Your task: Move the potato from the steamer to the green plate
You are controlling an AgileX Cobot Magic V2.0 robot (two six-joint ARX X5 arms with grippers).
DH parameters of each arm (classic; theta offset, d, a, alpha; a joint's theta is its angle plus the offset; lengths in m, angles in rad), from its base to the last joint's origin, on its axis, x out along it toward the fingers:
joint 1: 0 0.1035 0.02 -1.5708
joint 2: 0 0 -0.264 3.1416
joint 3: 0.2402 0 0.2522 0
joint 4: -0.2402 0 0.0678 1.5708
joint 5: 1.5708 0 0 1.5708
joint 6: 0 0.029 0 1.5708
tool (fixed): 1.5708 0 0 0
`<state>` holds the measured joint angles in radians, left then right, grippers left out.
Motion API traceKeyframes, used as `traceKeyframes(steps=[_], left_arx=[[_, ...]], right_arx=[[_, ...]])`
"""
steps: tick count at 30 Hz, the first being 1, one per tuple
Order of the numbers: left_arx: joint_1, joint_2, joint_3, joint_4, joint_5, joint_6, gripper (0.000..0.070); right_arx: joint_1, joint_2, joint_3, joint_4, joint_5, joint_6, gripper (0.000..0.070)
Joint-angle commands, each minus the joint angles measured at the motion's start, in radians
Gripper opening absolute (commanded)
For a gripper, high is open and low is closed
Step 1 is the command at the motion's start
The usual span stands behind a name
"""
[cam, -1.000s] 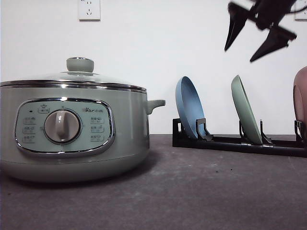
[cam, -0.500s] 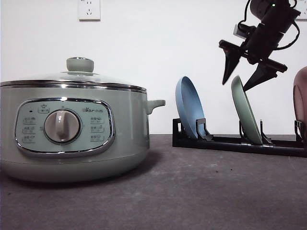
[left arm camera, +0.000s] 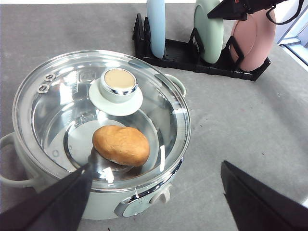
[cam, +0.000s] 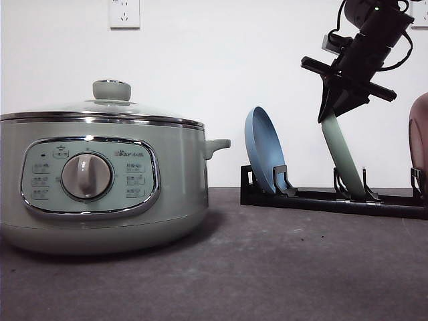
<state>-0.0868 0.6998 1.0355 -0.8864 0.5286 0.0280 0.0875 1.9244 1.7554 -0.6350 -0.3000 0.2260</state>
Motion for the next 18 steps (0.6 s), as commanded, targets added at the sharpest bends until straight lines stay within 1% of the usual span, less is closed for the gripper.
traceKeyframes(steps=[1,3,10,13,15,18], left_arx=[[-0.002,0.005,0.024,0.011,0.005,0.005,0.0546],[-0.002,0.005,0.024,0.011,0.005,0.006,0.0546],[-0.002,0.005,0.024,0.011,0.005,0.005,0.0546],[-0.002,0.005,0.024,0.011,0.005,0.006,0.0546],[-0.002,0.005,0.024,0.011,0.005,0.005,0.0546],[-0.002,0.005,0.024,0.011,0.005,0.005,0.0546]], right_arx=[[0.001,-0.008,0.033,0.007,0.001,0.003,0.0002],[0.002,-0.029,0.033,0.011,-0.003,0.002,0.0002],[0.008,-0.132,0.033,0.013,-0.071,0.002,0.0002],[0.021,-0.188,0.033,0.006,-0.086,-0.001,0.0002],[0.035,-0.226,0.033,-0.010,-0.089,-0.012,0.0002],[0.065,-0.284,0.033,-0.062,-0.088,-0.053,0.0002]])
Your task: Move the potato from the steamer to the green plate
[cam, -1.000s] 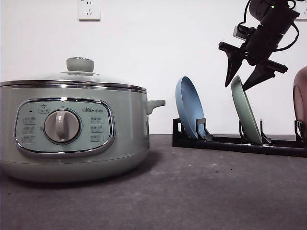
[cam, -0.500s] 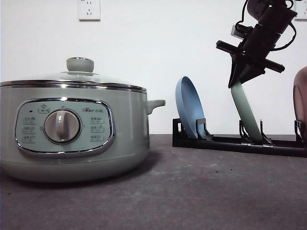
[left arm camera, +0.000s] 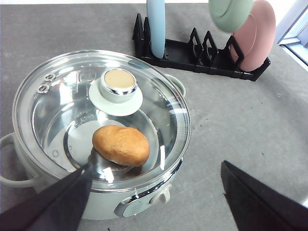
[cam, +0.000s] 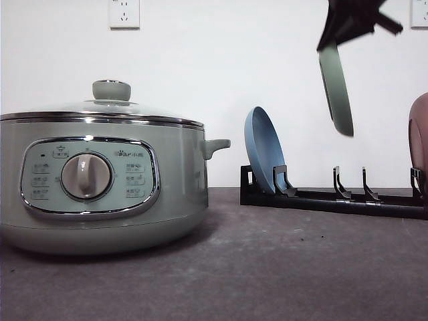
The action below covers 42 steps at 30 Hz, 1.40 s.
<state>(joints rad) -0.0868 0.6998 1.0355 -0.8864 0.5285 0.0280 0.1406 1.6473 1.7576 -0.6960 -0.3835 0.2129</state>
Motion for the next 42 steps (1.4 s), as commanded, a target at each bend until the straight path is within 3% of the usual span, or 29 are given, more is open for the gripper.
traceKeyframes(steps=[1,6,13,20,31,42], left_arx=[[-0.002,0.005,0.024,0.011,0.005,0.005,0.0546],[-0.002,0.005,0.024,0.011,0.005,0.006,0.0546],[-0.002,0.005,0.024,0.011,0.005,0.006,0.0546],[-0.002,0.005,0.024,0.011,0.005,0.006,0.0546],[-0.002,0.005,0.024,0.011,0.005,0.006,0.0546],[-0.002,0.005,0.024,0.016,0.005,0.006,0.0546]], right_arx=[[0.024,-0.026,0.031,-0.026,-0.004,-0.055,0.0002],[0.113,-0.109,0.031,-0.146,0.056,-0.149,0.0002],[0.296,-0.186,0.030,-0.355,0.226,-0.277,0.0002],[0.509,-0.192,-0.012,-0.546,0.448,-0.308,0.0002],[0.738,-0.198,-0.310,-0.526,0.649,-0.259,0.0002],[0.861,-0.191,-0.582,-0.345,0.679,-0.236,0.0002]])
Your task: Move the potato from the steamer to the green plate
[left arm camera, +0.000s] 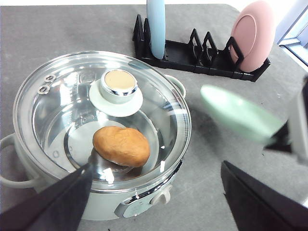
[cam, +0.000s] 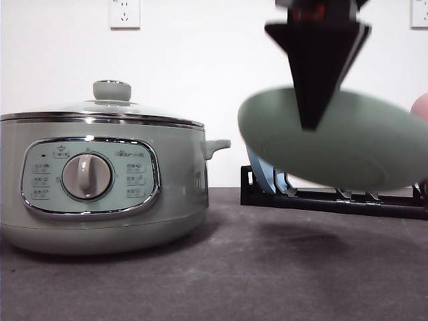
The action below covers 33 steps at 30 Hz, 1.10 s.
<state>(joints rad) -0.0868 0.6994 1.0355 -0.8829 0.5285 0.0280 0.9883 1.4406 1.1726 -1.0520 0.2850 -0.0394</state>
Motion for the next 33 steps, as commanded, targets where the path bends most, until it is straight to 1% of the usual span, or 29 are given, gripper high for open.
traceKeyframes(steps=[1,5,9,14,19,22,23,24,26,27,28,29,33], left_arx=[[-0.002,0.005,0.024,0.013,0.005,0.006,0.0546],[-0.002,0.005,0.024,0.013,0.005,0.006,0.0546],[-0.002,0.005,0.024,0.014,0.005,0.006,0.0546],[-0.002,0.005,0.024,0.014,0.005,0.006,0.0546],[-0.002,0.005,0.024,0.014,0.005,0.006,0.0546],[-0.002,0.005,0.024,0.013,0.005,0.006,0.0546],[-0.002,0.005,0.024,0.013,0.005,0.006,0.0546],[-0.002,0.005,0.024,0.013,0.005,0.006,0.0546],[-0.002,0.005,0.024,0.013,0.005,0.006,0.0546],[-0.002,0.005,0.024,0.013,0.005,0.006,0.0546],[-0.002,0.005,0.024,0.013,0.005,0.006,0.0546],[-0.002,0.005,0.024,0.013,0.005,0.006,0.0546],[-0.002,0.005,0.024,0.014,0.005,0.006,0.0546]], right_arx=[[0.015,0.019,-0.016,0.024,0.015,0.017,0.0002],[0.016,0.045,-0.068,0.073,0.037,0.015,0.0002],[0.020,0.083,-0.094,0.117,0.034,0.013,0.0002],[0.033,0.148,-0.105,0.137,0.027,0.013,0.0002],[0.044,0.199,-0.107,0.146,-0.021,0.014,0.0002],[0.045,0.219,-0.107,0.150,-0.058,0.034,0.0013],[0.045,0.220,-0.107,0.152,-0.069,0.038,0.0052],[0.045,0.220,-0.107,0.155,-0.077,0.040,0.0108],[0.046,0.220,-0.107,0.162,-0.077,0.047,0.0253],[0.046,0.220,-0.107,0.162,-0.077,0.052,0.0310],[0.046,0.220,-0.107,0.161,-0.077,0.054,0.0338],[0.046,0.220,-0.107,0.162,-0.076,0.054,0.0348],[0.045,0.220,-0.106,0.166,-0.075,0.054,0.0348]])
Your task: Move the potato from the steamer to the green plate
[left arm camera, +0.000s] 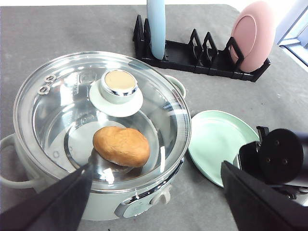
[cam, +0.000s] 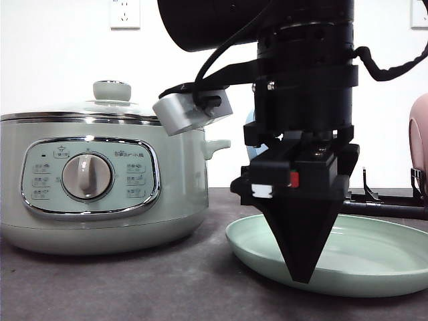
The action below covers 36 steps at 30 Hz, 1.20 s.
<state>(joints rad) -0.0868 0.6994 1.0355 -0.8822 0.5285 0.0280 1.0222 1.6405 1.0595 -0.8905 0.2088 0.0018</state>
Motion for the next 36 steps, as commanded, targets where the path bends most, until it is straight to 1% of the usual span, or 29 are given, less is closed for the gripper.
traceKeyframes(steps=[1,5,10,13,15,18,20,22,27,28,30,33,36], left_arx=[[-0.002,0.005,0.024,0.013,0.005,0.006,0.0546],[-0.002,0.006,0.024,0.013,0.005,0.005,0.0546],[-0.002,0.006,0.024,0.014,0.005,0.005,0.0546],[-0.002,0.006,0.024,0.014,0.005,0.005,0.0546],[-0.002,0.006,0.024,0.014,0.005,0.005,0.0546],[-0.002,0.006,0.024,0.014,0.005,0.005,0.0546],[-0.002,0.006,0.024,0.014,0.005,0.005,0.0546],[-0.002,0.006,0.024,0.014,0.005,0.005,0.0546],[-0.002,0.006,0.024,0.014,0.005,0.005,0.0546],[-0.002,0.006,0.024,0.014,0.005,0.005,0.0546],[-0.002,0.006,0.024,0.014,0.005,0.005,0.0546],[-0.002,0.006,0.024,0.014,0.005,0.005,0.0546],[-0.002,0.006,0.024,0.013,0.005,0.005,0.0546]], right_arx=[[0.011,0.019,0.008,0.004,0.001,0.013,0.0348],[0.011,-0.009,0.021,0.001,0.001,0.010,0.0348],[0.002,-0.092,0.072,-0.006,0.000,0.001,0.0348],[-0.014,-0.155,0.118,-0.004,-0.004,-0.009,0.0348],[-0.034,-0.196,0.152,0.000,-0.024,-0.011,0.0348],[-0.077,-0.250,0.205,0.020,-0.102,-0.014,0.0347],[-0.114,-0.282,0.234,0.049,-0.189,-0.014,0.0347],[-0.155,-0.309,0.258,0.084,-0.298,-0.011,0.0347],[-0.274,-0.356,0.280,0.152,-0.621,0.025,0.0347],[-0.292,-0.360,0.280,0.152,-0.656,0.025,0.0347],[-0.323,-0.362,0.280,0.144,-0.683,0.025,0.0347],[-0.348,-0.361,0.280,0.119,-0.682,0.024,0.0347],[-0.351,-0.362,0.280,0.117,-0.683,0.023,0.0347]])
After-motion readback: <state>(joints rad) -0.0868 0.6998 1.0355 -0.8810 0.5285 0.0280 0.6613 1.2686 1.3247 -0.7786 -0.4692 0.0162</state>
